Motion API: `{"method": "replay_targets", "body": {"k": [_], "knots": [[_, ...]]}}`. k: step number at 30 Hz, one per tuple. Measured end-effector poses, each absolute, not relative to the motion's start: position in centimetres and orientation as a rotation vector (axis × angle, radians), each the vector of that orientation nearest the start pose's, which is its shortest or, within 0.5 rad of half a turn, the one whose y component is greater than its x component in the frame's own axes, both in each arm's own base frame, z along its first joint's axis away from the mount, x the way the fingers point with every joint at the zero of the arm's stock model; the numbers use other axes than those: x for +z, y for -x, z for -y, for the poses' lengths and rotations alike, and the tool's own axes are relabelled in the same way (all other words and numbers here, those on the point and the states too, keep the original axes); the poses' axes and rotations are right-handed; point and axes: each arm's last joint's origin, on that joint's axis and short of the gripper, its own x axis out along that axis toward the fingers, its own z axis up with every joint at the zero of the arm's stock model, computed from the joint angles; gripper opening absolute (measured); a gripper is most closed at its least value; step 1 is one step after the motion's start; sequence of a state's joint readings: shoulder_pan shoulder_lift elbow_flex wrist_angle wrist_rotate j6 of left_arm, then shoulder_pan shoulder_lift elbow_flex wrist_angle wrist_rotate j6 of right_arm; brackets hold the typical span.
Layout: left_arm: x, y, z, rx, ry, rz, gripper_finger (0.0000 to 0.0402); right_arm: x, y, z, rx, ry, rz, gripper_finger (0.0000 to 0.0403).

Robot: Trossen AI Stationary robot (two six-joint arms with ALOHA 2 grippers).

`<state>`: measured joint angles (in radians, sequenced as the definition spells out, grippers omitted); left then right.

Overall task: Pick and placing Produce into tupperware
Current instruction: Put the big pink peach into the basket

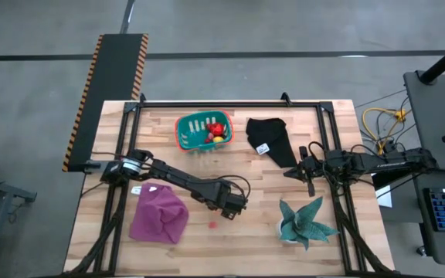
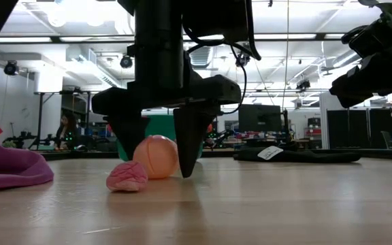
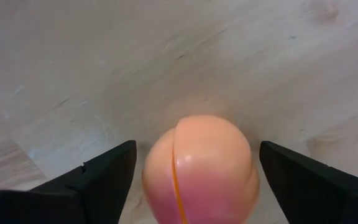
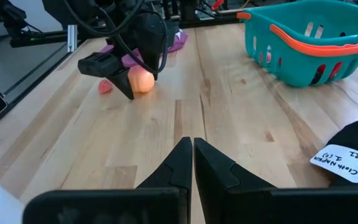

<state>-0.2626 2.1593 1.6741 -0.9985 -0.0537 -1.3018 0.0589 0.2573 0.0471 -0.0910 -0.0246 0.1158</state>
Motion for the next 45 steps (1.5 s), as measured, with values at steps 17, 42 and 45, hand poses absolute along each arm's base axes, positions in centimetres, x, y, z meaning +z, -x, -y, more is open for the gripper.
{"method": "replay_targets", "body": {"k": [17, 42, 45], "knots": [[16.65, -40.53, 10.80, 0.748, 0.812, -1.336, 0.0212, 14.96, -10.89, -0.71, 0.064, -0.118, -0.306, 0.0009], [17.08, -40.68, 10.79, 0.721, 0.790, -1.344, 0.0230, 14.96, -10.89, -0.71, 0.064, -0.118, -0.306, 0.0009], [17.43, -40.72, 10.80, 0.716, 0.791, -1.340, 0.0230, 14.96, -10.89, -0.71, 0.064, -0.118, -0.306, 0.0009]]}}
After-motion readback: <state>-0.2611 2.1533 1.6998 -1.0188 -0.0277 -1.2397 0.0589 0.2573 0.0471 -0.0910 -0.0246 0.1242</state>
